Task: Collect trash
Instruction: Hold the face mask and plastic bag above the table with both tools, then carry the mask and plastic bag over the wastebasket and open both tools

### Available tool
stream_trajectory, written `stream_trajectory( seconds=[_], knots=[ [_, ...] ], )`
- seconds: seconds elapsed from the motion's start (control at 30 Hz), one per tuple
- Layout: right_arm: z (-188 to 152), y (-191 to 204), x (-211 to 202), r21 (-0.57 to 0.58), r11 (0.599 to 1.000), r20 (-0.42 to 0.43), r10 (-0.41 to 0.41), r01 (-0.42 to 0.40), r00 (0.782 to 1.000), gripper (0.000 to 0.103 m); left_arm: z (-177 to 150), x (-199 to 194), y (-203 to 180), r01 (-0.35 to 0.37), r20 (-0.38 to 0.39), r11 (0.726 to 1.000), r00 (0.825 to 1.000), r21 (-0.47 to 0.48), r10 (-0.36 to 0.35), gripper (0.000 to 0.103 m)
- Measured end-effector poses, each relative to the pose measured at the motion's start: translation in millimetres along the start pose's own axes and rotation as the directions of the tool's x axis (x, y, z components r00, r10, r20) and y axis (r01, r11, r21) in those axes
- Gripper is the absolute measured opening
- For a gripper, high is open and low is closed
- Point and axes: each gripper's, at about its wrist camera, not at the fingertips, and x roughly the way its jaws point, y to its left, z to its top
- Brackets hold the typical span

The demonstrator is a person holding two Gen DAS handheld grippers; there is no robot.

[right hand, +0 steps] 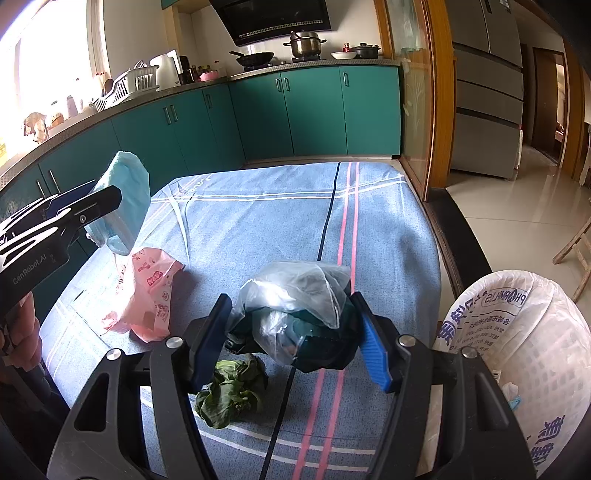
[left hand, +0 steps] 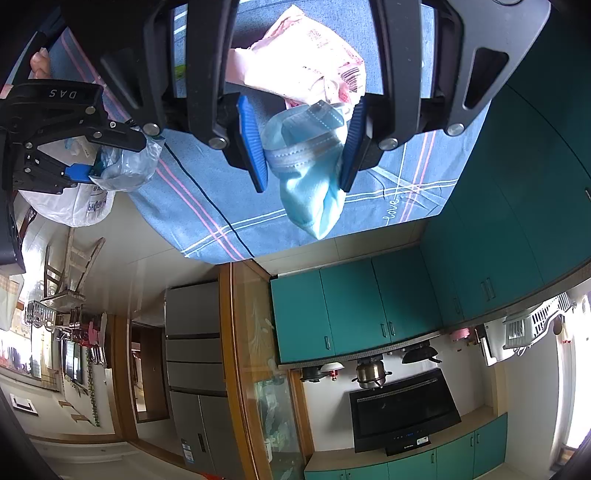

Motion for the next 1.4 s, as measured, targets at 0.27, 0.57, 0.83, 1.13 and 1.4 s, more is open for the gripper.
stream_trajectory(
  seconds=[0.27,0.57,0.83,1.13,1.4],
  knots=[
    [0.3,-1.8,-0.3,0.003,1.0,0.003,0.001,-0.001,1.0,0.064,-0.1,0.1,0.2,0.0,0.0,1.0,1.0,0.0,0.0,0.041],
    [-0.4,-2.5,-1.6,0.006,1.0,0.009,0.0,0.0,1.0,0.064,0.0,-0.1,0.7,0.002,0.0,1.0,1.0,-0.001,-0.002,0.041],
    [0.8,-7.6,-11.6,0.023,1.0,0.044,0.001,-0.002,0.999,0.064,-1.1,-7.3,1.1,0.019,0.017,1.0,1.0,-0.013,-0.019,0.041],
    [-1.1,-20.4,-25.6,0.053,0.998,0.079,-0.02,0.016,0.997,0.064,-2.1,-16.6,4.3,0.133,0.027,0.99,0.991,-0.056,-0.131,0.041],
    [-6.7,-65.5,-53.5,0.145,0.985,0.124,-0.11,0.091,0.986,0.064,-4.2,-6.1,-17.0,0.292,-0.01,0.953,0.956,-0.073,-0.294,0.04]
  ],
)
